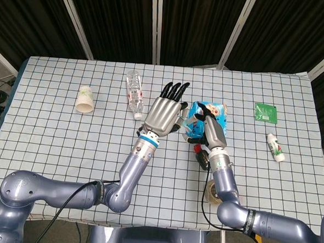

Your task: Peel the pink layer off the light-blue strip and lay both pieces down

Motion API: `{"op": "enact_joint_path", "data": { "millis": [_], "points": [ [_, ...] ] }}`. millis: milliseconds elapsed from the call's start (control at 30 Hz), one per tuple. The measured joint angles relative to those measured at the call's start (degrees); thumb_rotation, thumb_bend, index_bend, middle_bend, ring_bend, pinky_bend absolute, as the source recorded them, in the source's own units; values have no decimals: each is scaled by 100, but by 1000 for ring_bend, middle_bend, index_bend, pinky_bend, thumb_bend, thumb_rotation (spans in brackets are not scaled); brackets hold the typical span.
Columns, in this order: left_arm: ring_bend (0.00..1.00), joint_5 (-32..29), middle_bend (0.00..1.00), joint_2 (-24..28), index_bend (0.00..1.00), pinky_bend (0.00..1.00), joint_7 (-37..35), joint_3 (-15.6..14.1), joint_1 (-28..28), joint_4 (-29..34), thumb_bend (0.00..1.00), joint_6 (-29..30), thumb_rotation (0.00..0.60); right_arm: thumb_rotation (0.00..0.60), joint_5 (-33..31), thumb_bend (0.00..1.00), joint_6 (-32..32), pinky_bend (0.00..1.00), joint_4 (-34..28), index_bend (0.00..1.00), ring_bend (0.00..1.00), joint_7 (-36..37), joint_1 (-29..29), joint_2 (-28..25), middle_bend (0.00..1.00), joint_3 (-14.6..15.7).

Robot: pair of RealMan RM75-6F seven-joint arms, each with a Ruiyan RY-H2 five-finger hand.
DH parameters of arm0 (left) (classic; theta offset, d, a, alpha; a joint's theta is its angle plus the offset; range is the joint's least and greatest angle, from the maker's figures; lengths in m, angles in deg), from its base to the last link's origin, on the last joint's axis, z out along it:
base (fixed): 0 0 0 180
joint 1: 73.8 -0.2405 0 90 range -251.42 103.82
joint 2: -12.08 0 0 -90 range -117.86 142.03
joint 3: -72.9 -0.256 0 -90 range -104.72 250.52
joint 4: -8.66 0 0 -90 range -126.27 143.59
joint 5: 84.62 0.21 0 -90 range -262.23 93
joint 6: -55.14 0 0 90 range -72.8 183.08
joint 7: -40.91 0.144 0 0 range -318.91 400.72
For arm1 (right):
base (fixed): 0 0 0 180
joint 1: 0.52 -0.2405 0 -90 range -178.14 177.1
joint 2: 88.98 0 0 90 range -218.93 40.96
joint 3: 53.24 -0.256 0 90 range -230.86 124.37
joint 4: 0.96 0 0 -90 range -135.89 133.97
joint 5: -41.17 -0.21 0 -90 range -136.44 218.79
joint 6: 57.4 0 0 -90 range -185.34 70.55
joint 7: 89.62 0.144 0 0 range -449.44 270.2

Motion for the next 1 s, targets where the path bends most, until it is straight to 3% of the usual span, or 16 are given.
{"op": "enact_joint_path", "data": {
  "millis": [567,1000],
  "points": [
    [0,-1,0,-35,862,0,5,17,9,-38,718,-19,600,600,-30,222,93,0,19,596,0,-10,34,-31,50,-16],
    [0,11,0,-71,862,0,36,16,30,-29,719,-7,600,600,-4,362,107,0,-20,644,0,-30,36,-40,53,-12]
  ]
}}
